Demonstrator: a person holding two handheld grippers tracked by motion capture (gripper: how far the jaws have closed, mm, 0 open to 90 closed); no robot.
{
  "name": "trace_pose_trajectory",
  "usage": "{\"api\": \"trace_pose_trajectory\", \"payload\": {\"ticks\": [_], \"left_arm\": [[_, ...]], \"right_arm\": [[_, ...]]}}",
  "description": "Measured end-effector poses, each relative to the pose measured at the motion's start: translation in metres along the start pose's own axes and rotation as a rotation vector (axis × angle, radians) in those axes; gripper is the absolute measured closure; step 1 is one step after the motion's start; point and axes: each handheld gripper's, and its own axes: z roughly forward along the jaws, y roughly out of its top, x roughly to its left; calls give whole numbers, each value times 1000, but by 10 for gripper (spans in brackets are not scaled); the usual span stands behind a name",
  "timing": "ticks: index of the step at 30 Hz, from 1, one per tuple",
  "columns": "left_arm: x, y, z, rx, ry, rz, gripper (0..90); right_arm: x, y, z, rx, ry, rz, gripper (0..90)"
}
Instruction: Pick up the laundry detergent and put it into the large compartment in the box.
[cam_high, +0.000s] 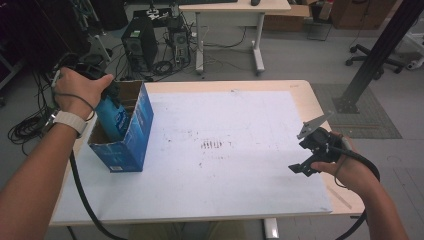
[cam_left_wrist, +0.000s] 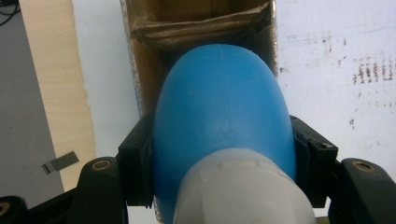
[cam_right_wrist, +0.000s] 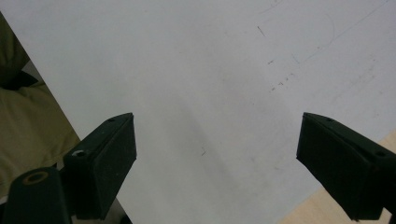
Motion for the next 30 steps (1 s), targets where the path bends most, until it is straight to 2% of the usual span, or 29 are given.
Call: {"api": "trace_pose_trajectory", "payload": {"ticks": [20, 30], "left_arm": [[1, -4, 27, -12, 14, -15, 375], [0, -5, 42, -9, 17, -8, 375]], "right_arm": [[0, -2, 3, 5, 3, 6, 120], [0, -5, 4, 7, 5, 11, 120]]}}
